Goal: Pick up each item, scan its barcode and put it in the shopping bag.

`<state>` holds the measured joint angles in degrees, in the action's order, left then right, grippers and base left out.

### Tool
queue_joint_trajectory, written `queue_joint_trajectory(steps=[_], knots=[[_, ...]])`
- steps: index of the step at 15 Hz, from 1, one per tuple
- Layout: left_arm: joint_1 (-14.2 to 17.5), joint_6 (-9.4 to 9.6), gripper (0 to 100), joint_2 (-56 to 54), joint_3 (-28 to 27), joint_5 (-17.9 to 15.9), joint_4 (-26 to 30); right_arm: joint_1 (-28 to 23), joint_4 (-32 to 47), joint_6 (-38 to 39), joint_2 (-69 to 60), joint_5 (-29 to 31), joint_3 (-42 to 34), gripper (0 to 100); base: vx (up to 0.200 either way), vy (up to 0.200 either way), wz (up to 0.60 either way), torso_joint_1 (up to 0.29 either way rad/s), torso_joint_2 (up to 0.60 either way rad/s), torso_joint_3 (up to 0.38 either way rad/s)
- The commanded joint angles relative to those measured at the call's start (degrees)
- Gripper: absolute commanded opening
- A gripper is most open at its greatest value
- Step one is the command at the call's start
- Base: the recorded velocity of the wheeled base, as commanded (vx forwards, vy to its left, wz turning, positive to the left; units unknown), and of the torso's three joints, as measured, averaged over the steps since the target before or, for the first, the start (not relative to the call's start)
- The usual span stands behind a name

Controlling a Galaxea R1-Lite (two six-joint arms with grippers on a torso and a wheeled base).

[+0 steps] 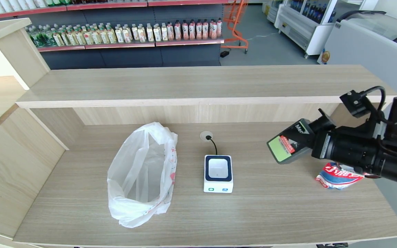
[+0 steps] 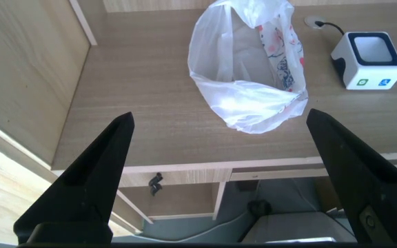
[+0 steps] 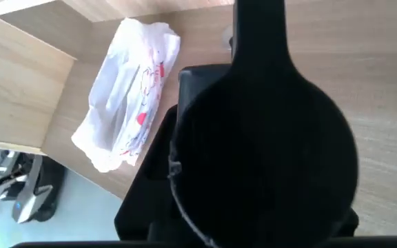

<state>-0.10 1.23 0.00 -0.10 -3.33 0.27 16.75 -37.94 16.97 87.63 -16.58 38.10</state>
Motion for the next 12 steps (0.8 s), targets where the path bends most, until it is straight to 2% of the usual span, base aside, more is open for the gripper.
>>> queue_joint_trajectory(steps=[1,3,7,12], knots=[[0.01,0.00,100,0.09,0.01,-0.01,0.00,5.84,1.46,8.96,13.18,4.71,6.46,0,0.000,0.000,0.00,0.000,0.00,0.000],[0.01,0.00,100,0.00,0.01,-0.01,0.00,7.95,1.55,11.33,16.26,6.03,8.49,0,0.000,0.000,0.00,0.000,0.00,0.000],[0.01,0.00,100,0.09,0.01,-0.01,0.00,12.78,4.63,11.77,23.47,13.42,13.50,0,0.000,0.000,0.00,0.000,0.00,0.000],[0.01,0.00,100,0.09,0.01,-0.01,0.00,15.07,4.45,11.77,26.02,14.38,15.08,0,0.000,0.000,0.00,0.000,0.00,0.000]])
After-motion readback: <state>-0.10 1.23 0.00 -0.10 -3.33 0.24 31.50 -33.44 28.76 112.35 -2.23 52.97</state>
